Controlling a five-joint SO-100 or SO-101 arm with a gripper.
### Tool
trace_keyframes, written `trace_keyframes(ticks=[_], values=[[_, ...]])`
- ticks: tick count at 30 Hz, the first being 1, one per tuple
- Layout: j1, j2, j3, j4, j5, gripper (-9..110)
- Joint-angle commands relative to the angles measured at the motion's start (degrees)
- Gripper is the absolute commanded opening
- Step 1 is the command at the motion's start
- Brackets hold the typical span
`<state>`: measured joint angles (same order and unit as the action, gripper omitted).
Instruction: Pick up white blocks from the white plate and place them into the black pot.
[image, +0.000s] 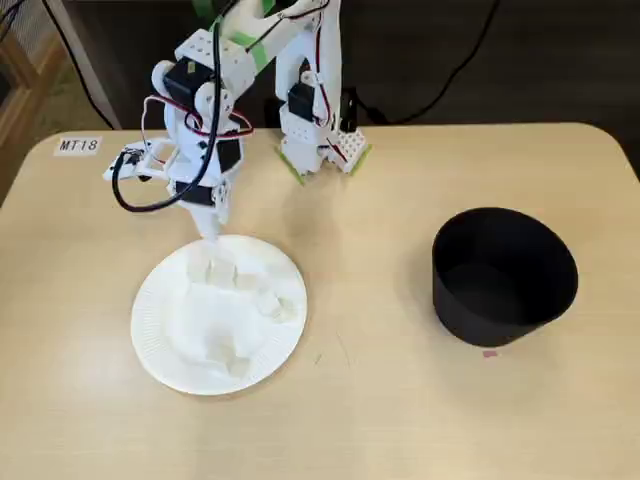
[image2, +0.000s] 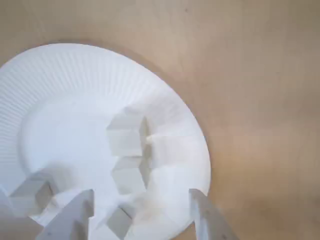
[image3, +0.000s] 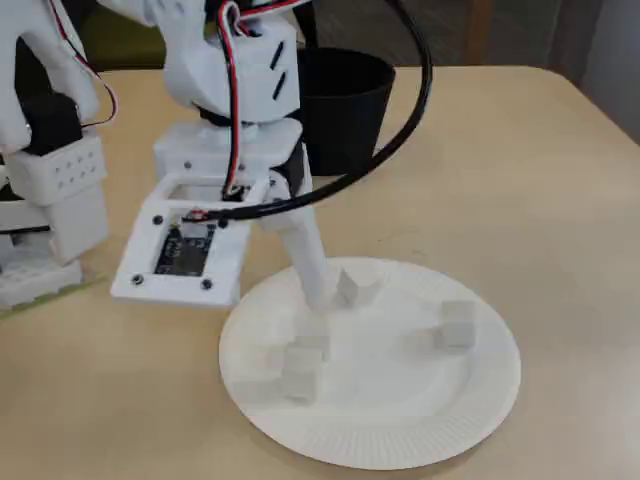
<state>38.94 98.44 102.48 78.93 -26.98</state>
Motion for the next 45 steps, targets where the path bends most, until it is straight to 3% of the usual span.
trace_keyframes(ticks=[1,25,34,41,45], values=[[1.49,-1.93,-3.25,-0.97,-0.97,34],[0.26,-15.82,-6.94,-11.43,-0.79,34],[-1.93,-18.02,-6.94,-17.84,1.58,25],[-1.93,-18.90,-6.94,-21.27,5.71,-1],[-2.37,-18.19,-6.94,-21.18,6.33,-2]])
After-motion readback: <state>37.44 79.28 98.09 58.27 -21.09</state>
